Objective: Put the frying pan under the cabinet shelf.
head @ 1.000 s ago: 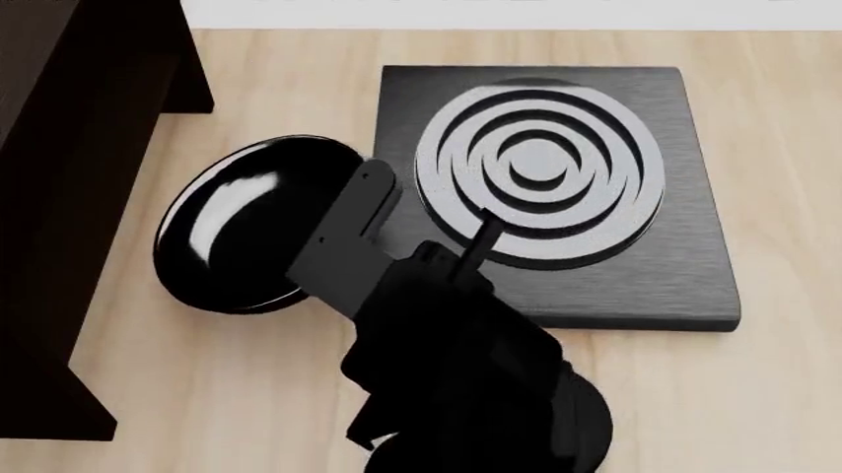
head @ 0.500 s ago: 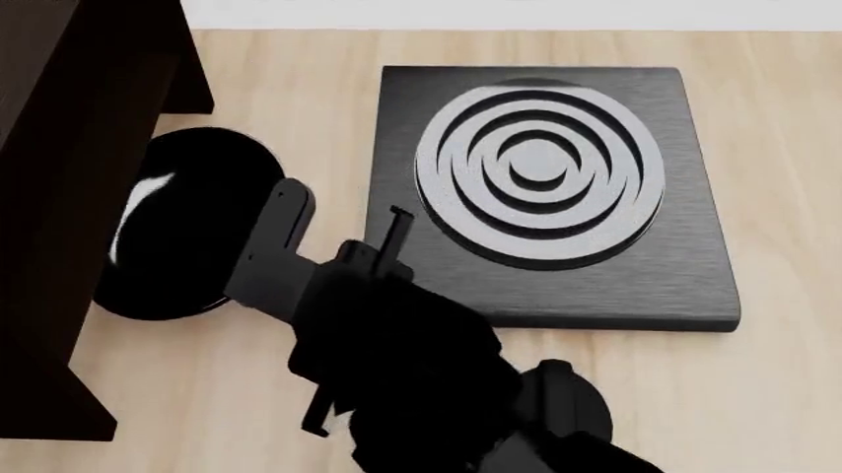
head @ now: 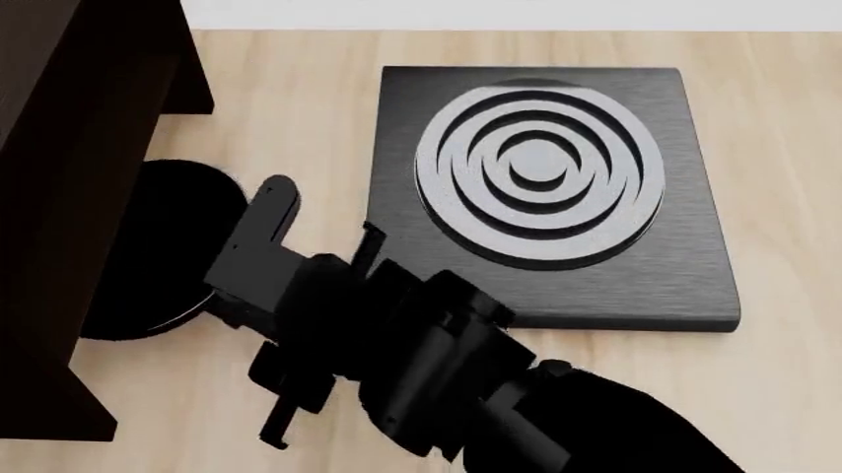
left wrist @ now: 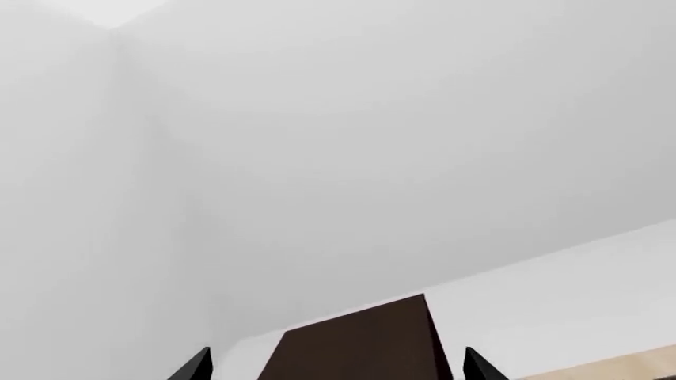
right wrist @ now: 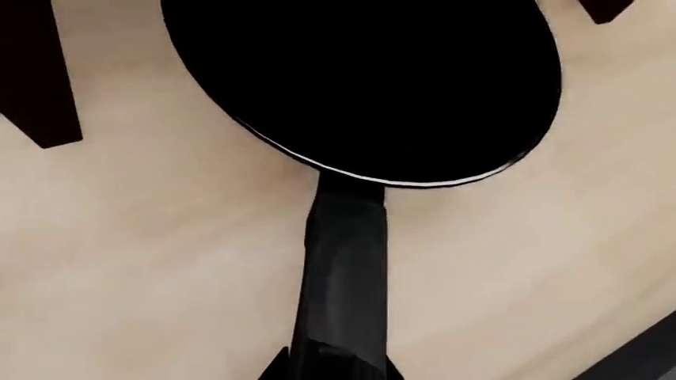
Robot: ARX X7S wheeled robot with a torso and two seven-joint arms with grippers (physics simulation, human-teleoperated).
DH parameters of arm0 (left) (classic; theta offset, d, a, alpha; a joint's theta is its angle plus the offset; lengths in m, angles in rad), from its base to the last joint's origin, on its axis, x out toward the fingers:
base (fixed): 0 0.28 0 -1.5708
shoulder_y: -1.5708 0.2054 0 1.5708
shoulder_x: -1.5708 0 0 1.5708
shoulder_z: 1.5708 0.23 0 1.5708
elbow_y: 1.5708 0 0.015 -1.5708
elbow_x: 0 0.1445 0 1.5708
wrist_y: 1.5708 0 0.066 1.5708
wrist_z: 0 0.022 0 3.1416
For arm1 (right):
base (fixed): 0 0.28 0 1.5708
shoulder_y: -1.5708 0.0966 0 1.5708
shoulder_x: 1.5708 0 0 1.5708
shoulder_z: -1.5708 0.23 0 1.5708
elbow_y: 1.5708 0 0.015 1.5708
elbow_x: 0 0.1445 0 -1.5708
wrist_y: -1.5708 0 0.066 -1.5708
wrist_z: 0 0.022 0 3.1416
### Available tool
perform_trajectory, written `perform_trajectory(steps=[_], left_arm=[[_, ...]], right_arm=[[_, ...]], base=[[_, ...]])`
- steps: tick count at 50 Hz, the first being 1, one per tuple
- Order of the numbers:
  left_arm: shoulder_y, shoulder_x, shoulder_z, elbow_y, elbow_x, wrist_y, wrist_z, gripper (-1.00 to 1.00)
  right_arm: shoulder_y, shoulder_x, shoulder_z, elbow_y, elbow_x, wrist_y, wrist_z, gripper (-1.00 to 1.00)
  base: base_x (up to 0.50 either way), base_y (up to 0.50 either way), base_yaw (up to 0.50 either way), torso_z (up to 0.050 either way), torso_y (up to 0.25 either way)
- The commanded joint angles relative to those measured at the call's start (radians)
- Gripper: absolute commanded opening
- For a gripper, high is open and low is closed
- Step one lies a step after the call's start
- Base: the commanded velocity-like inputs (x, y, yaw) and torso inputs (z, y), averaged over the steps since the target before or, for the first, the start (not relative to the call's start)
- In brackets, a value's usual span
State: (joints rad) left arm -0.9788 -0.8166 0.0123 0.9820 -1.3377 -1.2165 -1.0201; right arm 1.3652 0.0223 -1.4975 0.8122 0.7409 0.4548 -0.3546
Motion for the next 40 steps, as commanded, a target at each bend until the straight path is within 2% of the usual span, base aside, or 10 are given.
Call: perform_trajectory(steps=[1,10,25,32,33,40], left_arm=[[0.064,-0.038,-0.003,-0.027,0.118,0.037,0.067,1.0],[0.1,-0.055,0.006,-0.055,0.2,0.073,0.109,1.0],[0.113,-0.105,-0.019,-0.039,0.164,0.028,0.033,1.0],[0.188,-0.107,-0.001,-0.034,0.242,0.067,0.05,1.0],[0.201,-0.108,0.004,-0.036,0.258,0.075,0.056,1.0],[0.237,-0.097,0.031,-0.046,0.317,0.123,0.088,1.0]], right_arm=[[0.061,-0.022,-0.043,-0.058,0.166,-0.002,-0.103,-1.0],[0.074,-0.022,-0.044,-0.068,0.168,-0.003,-0.119,-1.0],[0.074,-0.022,-0.044,-0.068,0.168,-0.003,-0.119,-1.0],[0.074,-0.022,-0.044,-0.068,0.168,-0.003,-0.119,-1.0],[0.074,-0.022,-0.044,-0.068,0.168,-0.003,-0.119,1.0],[0.074,-0.022,-0.044,-0.068,0.168,-0.003,-0.119,1.0]], base=[[0.0,0.0,0.0,0.0,0.0],[0.0,0.0,0.0,0.0,0.0],[0.0,0.0,0.0,0.0,0.0],[0.0,0.0,0.0,0.0,0.0],[0.0,0.0,0.0,0.0,0.0],[0.0,0.0,0.0,0.0,0.0]])
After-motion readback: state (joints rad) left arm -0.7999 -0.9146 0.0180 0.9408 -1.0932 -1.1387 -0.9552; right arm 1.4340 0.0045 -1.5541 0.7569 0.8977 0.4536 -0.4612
